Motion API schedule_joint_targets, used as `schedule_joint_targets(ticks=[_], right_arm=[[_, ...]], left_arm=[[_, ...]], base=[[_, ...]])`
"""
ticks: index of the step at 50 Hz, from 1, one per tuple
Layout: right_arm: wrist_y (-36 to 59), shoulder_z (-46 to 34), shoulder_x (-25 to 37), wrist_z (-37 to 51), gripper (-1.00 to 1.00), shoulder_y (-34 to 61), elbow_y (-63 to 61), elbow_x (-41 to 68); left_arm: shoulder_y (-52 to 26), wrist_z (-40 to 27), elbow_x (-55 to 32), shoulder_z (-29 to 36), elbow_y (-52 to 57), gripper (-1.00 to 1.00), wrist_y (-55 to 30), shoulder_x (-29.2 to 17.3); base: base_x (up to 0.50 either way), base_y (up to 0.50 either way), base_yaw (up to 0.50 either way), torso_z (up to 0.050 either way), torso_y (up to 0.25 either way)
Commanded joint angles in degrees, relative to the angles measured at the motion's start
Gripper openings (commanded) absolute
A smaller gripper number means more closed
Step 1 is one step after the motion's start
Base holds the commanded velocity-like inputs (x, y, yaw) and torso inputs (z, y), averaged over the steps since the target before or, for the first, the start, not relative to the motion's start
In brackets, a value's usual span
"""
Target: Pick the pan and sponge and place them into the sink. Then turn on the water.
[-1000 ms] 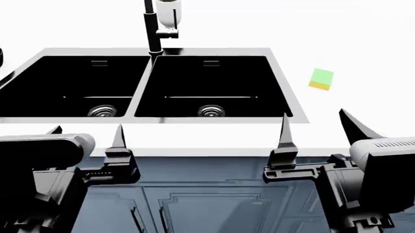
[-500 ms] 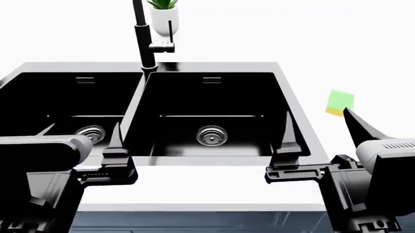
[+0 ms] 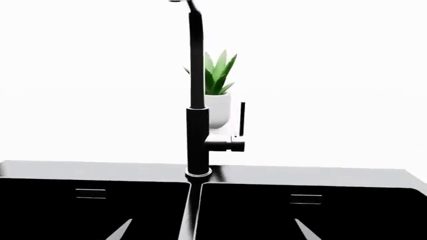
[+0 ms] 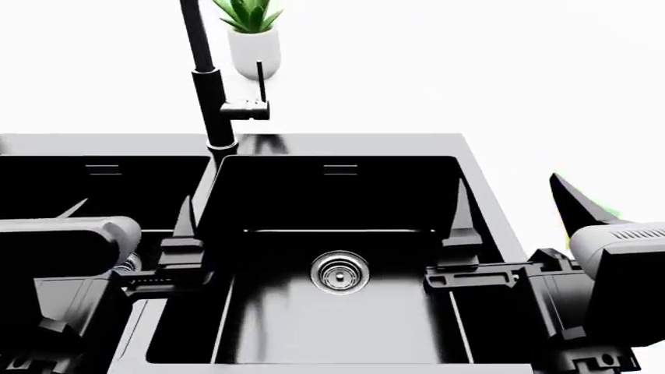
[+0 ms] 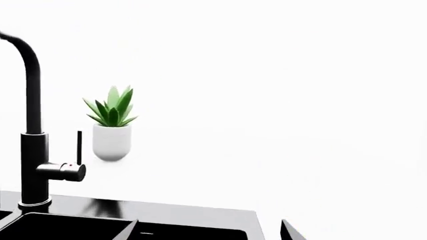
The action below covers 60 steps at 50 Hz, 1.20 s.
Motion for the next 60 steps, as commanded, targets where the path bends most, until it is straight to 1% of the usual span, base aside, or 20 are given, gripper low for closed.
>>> schedule_joint_targets(ticks=[1, 11, 15, 17, 20, 25, 31, 36, 41, 45, 49, 53, 60], right_arm=[[-1.0, -0.6, 0.8, 0.6, 1.0, -0.1, 0.1, -0.1], [-1.7, -1.4, 0.9, 0.9, 1.0, -0.1, 0.8, -0.5], [-1.3, -0.7, 1.3, 2.3, 1.0, 0.7, 1.8, 2.3], [-0.1, 0.2, 2.1, 5.1, 1.0, 3.3, 3.1, 7.9], [0.5, 2.5, 4.5, 10.3, 1.0, 8.9, 6.8, 20.8], [2.6, 2.7, 8.2, 13.8, 1.0, 18.6, 15.8, 36.7], [8.7, -1.7, 8.9, 18.1, 1.0, 33.4, 28.4, 48.0], [11.6, -5.1, 8.2, 22.8, 1.0, 40.5, 36.5, 52.8], [12.3, -10.8, 8.1, 30.7, 1.0, 48.1, 44.9, 62.2], [8.5, -21.0, 11.1, 30.9, 1.0, 55.2, 48.2, 67.2], [3.7, -37.4, 13.6, 30.9, 1.0, 64.2, 51.4, 73.7], [0.0, -46.6, 14.5, 30.9, 1.0, 69.4, 53.7, 79.3], [-3.2, -51.3, 14.9, 30.4, 1.0, 70.0, 55.7, 84.1]], left_arm=[[0.0, -0.2, -0.4, -0.1, 0.2, 1.0, 0.6, -0.4], [0.6, 1.1, 0.9, -0.7, 0.3, 1.0, 0.2, -0.1], [1.0, 1.8, 1.4, -1.0, 0.4, 1.0, 0.1, 0.1], [1.3, 2.6, 2.2, -1.2, 0.4, 1.0, -0.2, 0.3], [1.8, 3.3, 2.9, -1.4, 0.6, 1.0, -0.5, 0.4], [3.5, 6.9, 5.9, -2.7, 1.1, 1.0, -1.2, 1.3], [4.2, 10.0, 9.4, -2.4, 1.2, 1.0, -1.7, 2.4], [3.5, 8.9, 8.9, -1.2, 0.6, 1.0, -1.5, 2.2], [3.6, 8.8, 9.1, -0.6, 0.5, 1.0, -1.3, 2.1], [3.7, 8.9, 9.8, -0.1, 0.4, 1.0, -1.3, 2.2], [3.8, 8.8, 10.5, 0.6, 0.1, 1.0, -1.3, 2.2], [3.2, 7.5, 10.0, 1.3, -0.2, 1.0, -1.2, 1.9], [4.2, 9.1, 12.4, 1.6, -0.4, 1.0, -0.9, 2.1]], base=[[0.39, -0.14, 0.0, 0.0, 0.0], [0.25, -0.23, 0.0, 0.0, 0.0], [0.02, 0.0, 0.0, 0.0, 0.0], [0.0, 0.0, 0.0, 0.0, 0.0], [0.0, 0.0, 0.0, 0.0, 0.0], [0.0, 0.0, 0.0, 0.0, 0.0], [0.0, 0.0, 0.0, 0.0, 0.0], [0.0, 0.0, 0.0, 0.0, 0.0], [0.0, 0.0, 0.0, 0.0, 0.0], [0.0, 0.0, 0.0, 0.0, 0.0], [0.0, 0.0, 0.0, 0.0, 0.0], [0.0, 0.0, 0.0, 0.0, 0.0], [0.0, 0.0, 0.0, 0.0, 0.0]])
